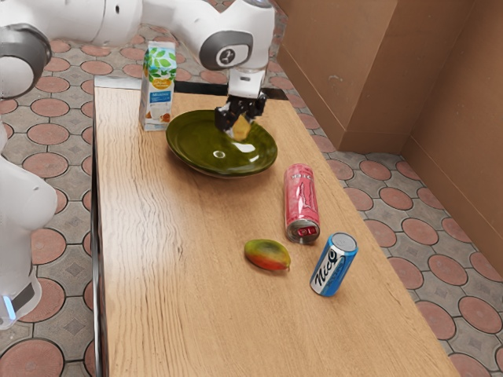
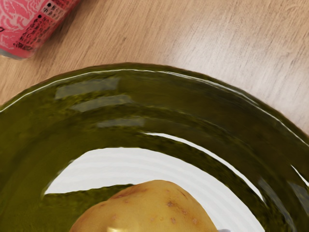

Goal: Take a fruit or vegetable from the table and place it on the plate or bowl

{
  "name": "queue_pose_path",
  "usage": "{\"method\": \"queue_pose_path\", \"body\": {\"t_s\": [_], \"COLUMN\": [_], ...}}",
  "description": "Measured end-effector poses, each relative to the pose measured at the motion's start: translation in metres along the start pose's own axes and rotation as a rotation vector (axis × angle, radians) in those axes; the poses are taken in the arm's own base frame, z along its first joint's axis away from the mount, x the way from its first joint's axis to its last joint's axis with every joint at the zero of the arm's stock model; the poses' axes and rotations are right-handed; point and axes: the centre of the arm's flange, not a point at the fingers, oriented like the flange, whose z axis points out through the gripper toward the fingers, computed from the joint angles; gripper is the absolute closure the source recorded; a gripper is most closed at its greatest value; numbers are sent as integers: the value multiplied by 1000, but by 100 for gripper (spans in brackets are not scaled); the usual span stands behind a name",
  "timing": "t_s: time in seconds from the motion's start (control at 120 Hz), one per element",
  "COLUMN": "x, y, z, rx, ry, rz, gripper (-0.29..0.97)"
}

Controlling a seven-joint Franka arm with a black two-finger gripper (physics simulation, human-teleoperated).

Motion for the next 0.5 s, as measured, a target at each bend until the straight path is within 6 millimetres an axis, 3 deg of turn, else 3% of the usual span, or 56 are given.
{"method": "queue_pose_path", "body": {"t_s": [0.058, 0.108, 0.233, 0.292, 0.417, 0.5], "x": [-31, -44, -46, -43, -38, 11], "y": [-6, -8, -4, -4, -12, -23], "z": [13, 25, 49, 51, 39, -7], "rx": [-25, -47, -79, -76, -20, 70], "ry": [-12, -15, -14, -11, -1, 56], "rz": [-34, -42, -10, 6, 30, 50], "gripper": [44, 45, 45, 32, 13, 7]}}
